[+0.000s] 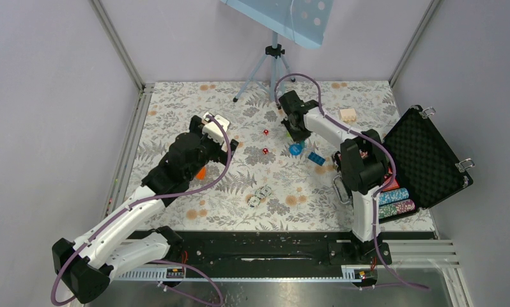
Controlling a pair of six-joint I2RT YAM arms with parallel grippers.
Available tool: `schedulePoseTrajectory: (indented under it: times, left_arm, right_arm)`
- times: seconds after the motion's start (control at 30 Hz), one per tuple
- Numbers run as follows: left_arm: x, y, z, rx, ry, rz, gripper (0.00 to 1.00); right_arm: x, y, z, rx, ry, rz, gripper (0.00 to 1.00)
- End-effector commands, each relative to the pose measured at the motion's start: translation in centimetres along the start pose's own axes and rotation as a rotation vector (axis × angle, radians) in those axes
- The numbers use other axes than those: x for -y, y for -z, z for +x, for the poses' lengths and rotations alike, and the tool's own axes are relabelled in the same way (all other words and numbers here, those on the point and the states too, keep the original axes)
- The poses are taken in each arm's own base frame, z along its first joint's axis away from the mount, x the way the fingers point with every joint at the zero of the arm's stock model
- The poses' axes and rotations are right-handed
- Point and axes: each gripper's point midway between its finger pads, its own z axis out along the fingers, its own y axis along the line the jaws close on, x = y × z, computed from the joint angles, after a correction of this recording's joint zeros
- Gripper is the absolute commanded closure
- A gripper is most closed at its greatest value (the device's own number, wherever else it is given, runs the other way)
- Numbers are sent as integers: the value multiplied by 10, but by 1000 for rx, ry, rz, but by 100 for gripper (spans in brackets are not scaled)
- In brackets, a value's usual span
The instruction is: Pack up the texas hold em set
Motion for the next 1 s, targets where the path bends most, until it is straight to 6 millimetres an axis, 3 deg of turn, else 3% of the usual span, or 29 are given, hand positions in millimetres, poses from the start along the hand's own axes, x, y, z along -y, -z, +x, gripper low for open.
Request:
schedulePoseTrajectory:
  times: [0.0, 0.2, 0.4, 0.5, 0.67, 0.8, 0.97]
  left_arm:
    - [-3, -2, -12, 44, -6, -18, 1]
    - [-3, -2, -11, 42, -9, -18, 1]
    - [-2, -2, -11, 42, -9, -9, 1]
    - [-2, -2, -11, 42, -10, -12, 1]
    - [-2, -2, -10, 39, -12, -8, 1]
    - [-1, -2, -11, 41, -10, -1, 1]
    - [-1, -2, -10, 37, -13, -3, 1]
  right_arm:
    - [-43, 14, 9, 4, 14, -163, 100]
    - [-57, 28, 18, 25, -2, -225, 100]
    - [-36, 20, 23, -10, -53, -138, 99]
    - [-30, 13, 27, -56, -132, -145, 86]
    - [-6, 8, 37, -82, -222, -78, 42]
    - [14, 17, 36, -56, -264, -15, 20]
    - [25, 35, 25, 1, -293, 14, 16]
